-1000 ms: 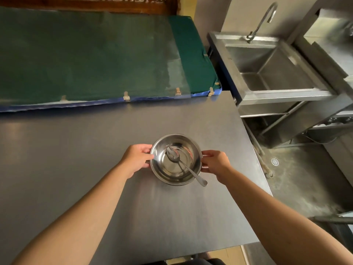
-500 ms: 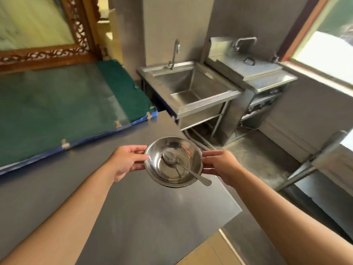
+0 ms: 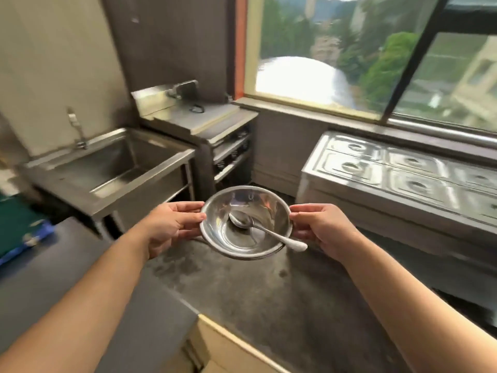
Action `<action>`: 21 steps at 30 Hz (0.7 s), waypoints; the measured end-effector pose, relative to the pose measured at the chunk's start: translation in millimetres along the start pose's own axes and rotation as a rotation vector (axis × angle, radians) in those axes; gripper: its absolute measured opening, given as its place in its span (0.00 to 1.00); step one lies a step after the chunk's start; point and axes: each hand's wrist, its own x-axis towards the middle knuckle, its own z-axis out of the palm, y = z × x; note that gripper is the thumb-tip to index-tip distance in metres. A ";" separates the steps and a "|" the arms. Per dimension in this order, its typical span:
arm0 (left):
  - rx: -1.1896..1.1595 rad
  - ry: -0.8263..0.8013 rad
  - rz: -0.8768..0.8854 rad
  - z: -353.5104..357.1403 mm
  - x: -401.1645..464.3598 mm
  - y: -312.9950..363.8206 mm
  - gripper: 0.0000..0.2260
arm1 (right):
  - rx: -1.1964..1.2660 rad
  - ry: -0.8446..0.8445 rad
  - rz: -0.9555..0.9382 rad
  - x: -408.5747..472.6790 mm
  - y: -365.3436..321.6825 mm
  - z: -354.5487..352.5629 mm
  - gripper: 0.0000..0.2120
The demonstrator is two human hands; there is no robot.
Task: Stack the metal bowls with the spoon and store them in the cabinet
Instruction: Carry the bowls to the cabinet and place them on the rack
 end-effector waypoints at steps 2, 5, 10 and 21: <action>0.024 -0.076 -0.001 59.7 19.4 6.3 0.15 | 0.037 0.099 -0.006 -9.5 -3.3 -57.6 0.08; 0.053 -0.198 0.012 139.3 42.3 12.2 0.16 | 0.101 0.242 0.009 -27.4 -6.8 -131.0 0.08; 0.139 -0.459 0.011 295.8 77.0 18.6 0.17 | 0.253 0.517 -0.015 -75.3 -6.5 -261.0 0.07; 0.233 -0.962 -0.135 599.2 114.7 -9.4 0.16 | 0.343 1.008 -0.070 -158.4 24.6 -464.8 0.08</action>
